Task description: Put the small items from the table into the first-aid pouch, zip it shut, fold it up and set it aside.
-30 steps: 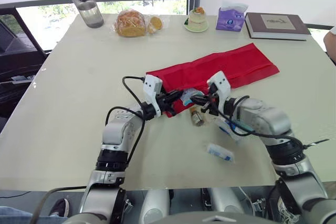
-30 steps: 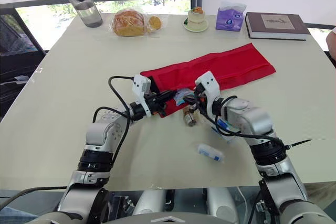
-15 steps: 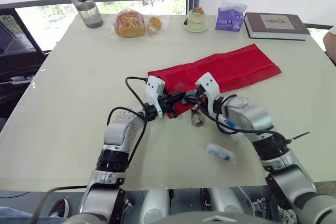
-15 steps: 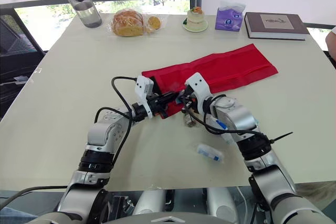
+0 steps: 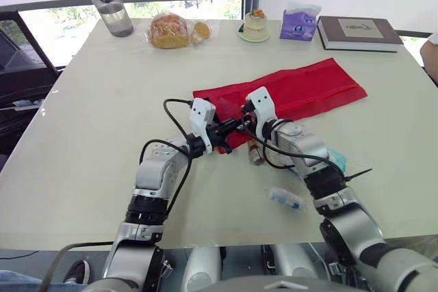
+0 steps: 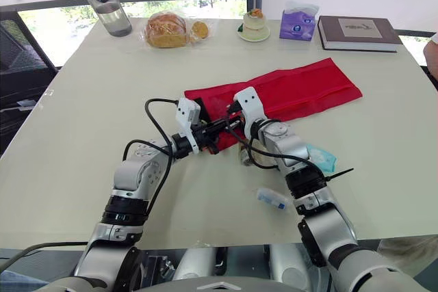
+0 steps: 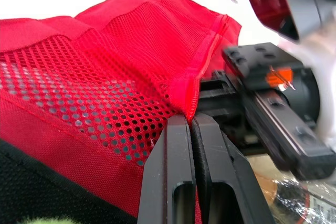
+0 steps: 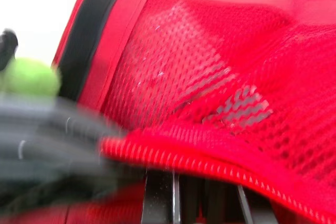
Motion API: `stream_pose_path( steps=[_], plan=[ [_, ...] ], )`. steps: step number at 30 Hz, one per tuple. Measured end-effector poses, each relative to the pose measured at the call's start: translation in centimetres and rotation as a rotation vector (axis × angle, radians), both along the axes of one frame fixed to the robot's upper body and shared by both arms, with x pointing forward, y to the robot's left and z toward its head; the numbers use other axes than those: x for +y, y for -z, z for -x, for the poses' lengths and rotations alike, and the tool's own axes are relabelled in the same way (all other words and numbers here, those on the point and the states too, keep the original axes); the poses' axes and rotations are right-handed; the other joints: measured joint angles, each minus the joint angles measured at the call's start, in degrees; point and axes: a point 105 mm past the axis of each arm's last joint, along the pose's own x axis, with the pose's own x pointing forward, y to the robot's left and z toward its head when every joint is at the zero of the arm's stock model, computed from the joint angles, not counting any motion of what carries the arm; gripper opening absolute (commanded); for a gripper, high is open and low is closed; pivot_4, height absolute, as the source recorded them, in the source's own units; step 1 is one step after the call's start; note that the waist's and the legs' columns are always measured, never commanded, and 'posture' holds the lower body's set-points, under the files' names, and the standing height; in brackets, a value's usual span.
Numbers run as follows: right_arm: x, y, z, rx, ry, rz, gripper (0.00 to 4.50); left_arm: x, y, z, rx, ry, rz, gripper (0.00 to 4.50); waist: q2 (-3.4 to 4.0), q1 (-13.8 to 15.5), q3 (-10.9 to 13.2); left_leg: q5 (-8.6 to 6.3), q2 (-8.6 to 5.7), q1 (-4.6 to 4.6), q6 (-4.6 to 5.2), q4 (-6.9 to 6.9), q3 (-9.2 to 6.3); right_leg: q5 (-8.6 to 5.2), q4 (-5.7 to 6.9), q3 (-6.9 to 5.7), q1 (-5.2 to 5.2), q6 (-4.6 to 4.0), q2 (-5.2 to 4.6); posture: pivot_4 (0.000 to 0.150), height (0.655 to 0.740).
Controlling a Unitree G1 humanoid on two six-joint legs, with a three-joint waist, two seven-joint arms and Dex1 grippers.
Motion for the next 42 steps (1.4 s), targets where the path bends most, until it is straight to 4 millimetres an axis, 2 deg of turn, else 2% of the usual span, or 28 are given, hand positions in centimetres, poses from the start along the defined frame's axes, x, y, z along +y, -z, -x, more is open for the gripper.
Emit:
stream_pose_path(
  steps=[3, 8, 14, 17, 18, 21, 24, 28, 33, 34, 35, 36, 37, 38, 39, 40, 42],
  plan=[
    [-0.3, -0.1, -0.1, -0.024, 0.000, 0.012, 0.02, -0.1, -0.1, 0.0, -0.007, 0.006, -0.001, 0.00, 0.00, 0.00, 0.00, 0.00, 0.00, 0.01, 0.00, 0.00, -0.01, 0.00, 0.01, 0.00, 0.00, 0.00, 0.00, 0.150, 0.7400],
    [-1.6, 0.1, 1.1, -0.039, -0.046, 0.042, 0.02, -0.3, 0.2, 0.3, -0.009, 0.030, -0.021, 0.00, 0.00, 0.16, 0.00, 0.00, -0.03, -0.02, 0.00, -0.01, -0.03, 0.00, 0.01, -0.02, 0.00, 0.00, -0.04, 0.150, 0.7400],
    [-3.2, -2.0, 3.8, -0.109, -0.172, 0.124, 0.02, 1.1, 0.2, 0.1, -0.037, 0.027, -0.098, 0.00, 0.00, -0.12, 0.00, 0.00, -0.01, 0.03, 0.00, 0.00, -0.08, -0.01, 0.05, -0.05, 0.00, -0.01, 0.03, 0.150, 0.7400],
    [-4.0, -2.3, 5.1, -0.095, -0.196, 0.097, 0.02, 2.6, 0.3, -0.6, -0.061, 0.018, -0.164, 0.00, 0.00, -0.02, 0.00, 0.00, -0.01, 0.03, 0.00, 0.00, -0.15, -0.01, 0.08, -0.11, 0.01, -0.01, 0.07, 0.150, 0.7400],
    [-5.0, -2.5, 5.6, -0.080, -0.188, 0.072, 0.02, 3.6, 0.1, -1.0, -0.074, 0.006, -0.195, 0.00, 0.00, 0.09, 0.00, 0.00, -0.02, 0.01, 0.00, 0.03, -0.17, -0.01, 0.07, -0.13, 0.02, -0.01, 0.06, 0.150, 0.7400],
    [-6.3, -3.0, 6.0, -0.072, -0.163, 0.028, 0.02, 4.6, 0.0, -1.4, -0.091, 0.002, -0.229, 0.00, 0.00, 0.08, 0.00, 0.00, -0.04, 0.00, 0.00, 0.05, -0.12, -0.01, 0.06, -0.08, 0.02, 0.00, 0.03, 0.150, 0.7400],
    [-8.7, -4.1, 6.4, -0.157, -0.103, -0.004, 0.02, 6.6, -0.1, -1.5, -0.133, 0.039, -0.345, 0.00, 0.00, -0.03, 0.00, 0.00, -0.06, 0.01, 0.00, 0.03, -0.07, -0.01, 0.02, -0.05, 0.01, 0.00, 0.04, 0.150, 0.7400],
    [-10.7, -5.5, 7.0, -0.218, -0.051, -0.064, 0.02, 8.6, -0.2, -2.2, -0.165, 0.070, -0.471, 0.00, 0.00, 0.07, 0.00, 0.00, -0.05, 0.01, 0.00, 0.03, 0.00, -0.02, 0.03, -0.15, 0.02, 0.00, 0.10, 0.150, 0.7400],
    [-13.5, -5.9, 8.5, -0.204, -0.026, -0.167, 0.02, 11.5, -0.6, -3.8, -0.192, 0.004, -0.558, 0.00, 0.00, 0.20, 0.00, 0.00, -0.02, 0.00, 0.00, 0.04, 0.23, -0.02, 0.03, -0.08, 0.02, 0.00, 0.07, 0.150, 0.7400],
    [-14.3, -6.5, 8.9, -0.214, -0.013, -0.207, 0.58, 11.6, -0.6, -3.8, -0.193, 0.002, -0.556, 0.00, 0.00, 0.18, 0.00, 0.00, -0.01, 0.00, 0.00, 0.04, 0.26, -0.02, 0.02, -0.05, 0.02, 0.00, 0.05, 0.150, 0.7400],
    [-14.6, -6.7, 9.1, -0.223, -0.008, -0.215, 0.67, 11.7, -0.5, -3.8, -0.193, 0.002, -0.556, 0.00, 0.00, 0.16, 0.00, 0.00, -0.01, 0.00, 0.00, 0.04, 0.27, -0.02, 0.02, -0.05, 0.02, 0.00, 0.04, 0.150, 0.7400],
    [-15.0, -7.1, 9.5, -0.235, -0.006, -0.219, 1.26, 11.6, -0.5, -3.8, -0.195, 0.008, -0.555, 0.00, 0.00, 0.18, 0.00, 0.00, -0.01, -0.01, 0.00, 0.04, 0.28, -0.02, 0.02, -0.04, 0.02, 0.00, 0.03, 0.150, 0.7400],
    [-15.5, -7.1, 10.4, -0.236, -0.016, -0.213, 1.60, 11.6, -0.3, -3.6, -0.195, 0.018, -0.556, 0.00, -0.01, 0.22, 0.00, 0.00, -0.01, 0.00, 0.00, 0.03, 0.26, -0.02, 0.02, -0.05, 0.02, 0.00, 0.03, 0.150, 0.7400],
    [-15.7, -7.1, 10.7, -0.233, -0.021, -0.211, 2.16, 11.6, -0.2, -3.6, -0.193, 0.020, -0.556, 0.00, -0.01, 0.24, 0.00, 0.00, -0.01, -0.01, 0.00, 0.03, 0.25, -0.02, 0.01, -0.07, 0.02, 0.00, 0.03, 0.150, 0.7400],
    [-16.1, -6.9, 11.3, -0.220, -0.033, -0.205, 2.42, 11.6, -0.1, -3.4, -0.190, 0.027, -0.557, 0.00, -0.01, 0.25, 0.00, 0.00, -0.01, -0.01, 0.01, 0.02, 0.27, -0.02, 0.01, -0.05, 0.03, 0.00, 0.03, 0.150, 0.7400],
    [-16.5, -6.7, 11.8, -0.207, -0.043, -0.198, 3.09, 11.6, 0.1, -3.3, -0.188, 0.030, -0.559, 0.00, -0.01, 0.23, 0.00, 0.00, -0.01, 0.00, 0.01, 0.03, 0.27, -0.02, 0.01, -0.05, 0.03, 0.00, 0.03, 0.150, 0.7400],
    [-17.4, -6.9, 13.0, -0.200, -0.084, -0.188, 3.94, 11.7, 0.2, -3.2, -0.185, 0.032, -0.562, 0.00, -0.01, 0.02, 0.00, 0.00, 0.00, 0.04, 0.01, 0.07, 0.33, -0.01, 0.03, -0.01, 0.04, 0.01, 0.05, 0.150, 0.7400]
  ],
)
